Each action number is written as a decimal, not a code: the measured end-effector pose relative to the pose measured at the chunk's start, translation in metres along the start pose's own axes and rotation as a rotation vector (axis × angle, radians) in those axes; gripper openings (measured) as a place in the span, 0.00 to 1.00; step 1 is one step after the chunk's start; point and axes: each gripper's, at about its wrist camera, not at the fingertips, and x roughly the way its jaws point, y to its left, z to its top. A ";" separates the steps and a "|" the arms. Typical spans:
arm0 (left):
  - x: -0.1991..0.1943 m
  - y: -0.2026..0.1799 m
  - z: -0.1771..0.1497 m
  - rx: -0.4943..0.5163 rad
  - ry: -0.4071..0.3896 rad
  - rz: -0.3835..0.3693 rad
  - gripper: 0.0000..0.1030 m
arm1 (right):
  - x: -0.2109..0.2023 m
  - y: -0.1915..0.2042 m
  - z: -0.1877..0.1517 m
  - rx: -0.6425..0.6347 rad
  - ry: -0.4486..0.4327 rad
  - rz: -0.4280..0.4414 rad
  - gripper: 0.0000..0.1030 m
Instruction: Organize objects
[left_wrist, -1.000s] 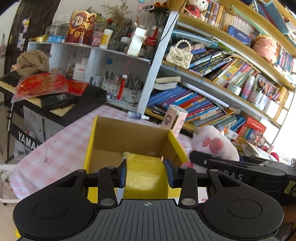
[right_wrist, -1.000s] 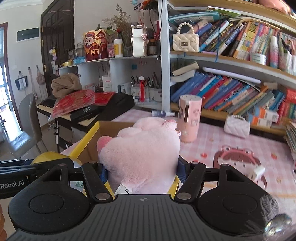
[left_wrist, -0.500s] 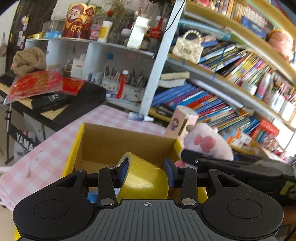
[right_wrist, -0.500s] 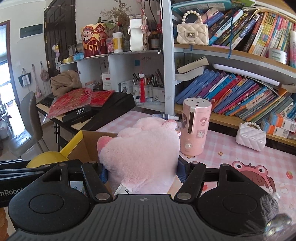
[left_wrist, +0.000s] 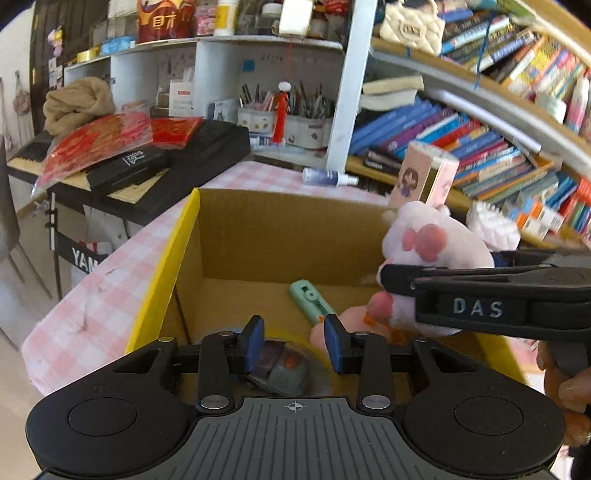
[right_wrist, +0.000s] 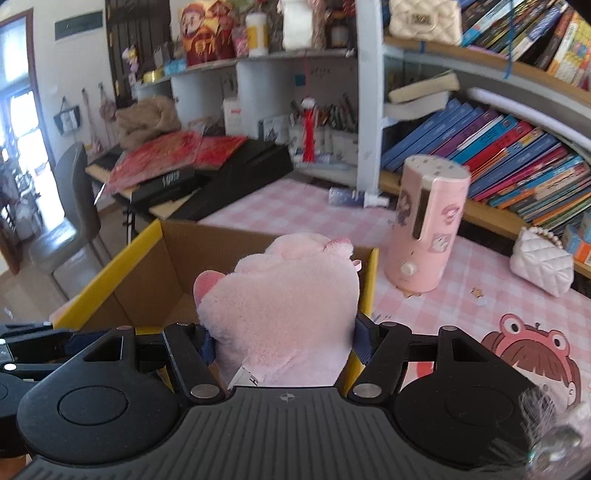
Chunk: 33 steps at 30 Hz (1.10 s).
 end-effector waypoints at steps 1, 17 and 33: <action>0.002 0.000 -0.001 0.007 0.010 0.005 0.33 | 0.004 0.001 0.000 -0.014 0.019 0.007 0.63; -0.003 0.000 -0.008 0.014 0.025 0.055 0.44 | 0.033 0.014 -0.003 -0.114 0.143 0.066 0.69; -0.054 0.000 -0.008 0.013 -0.142 0.014 0.79 | -0.024 0.012 -0.004 -0.007 -0.005 -0.014 0.80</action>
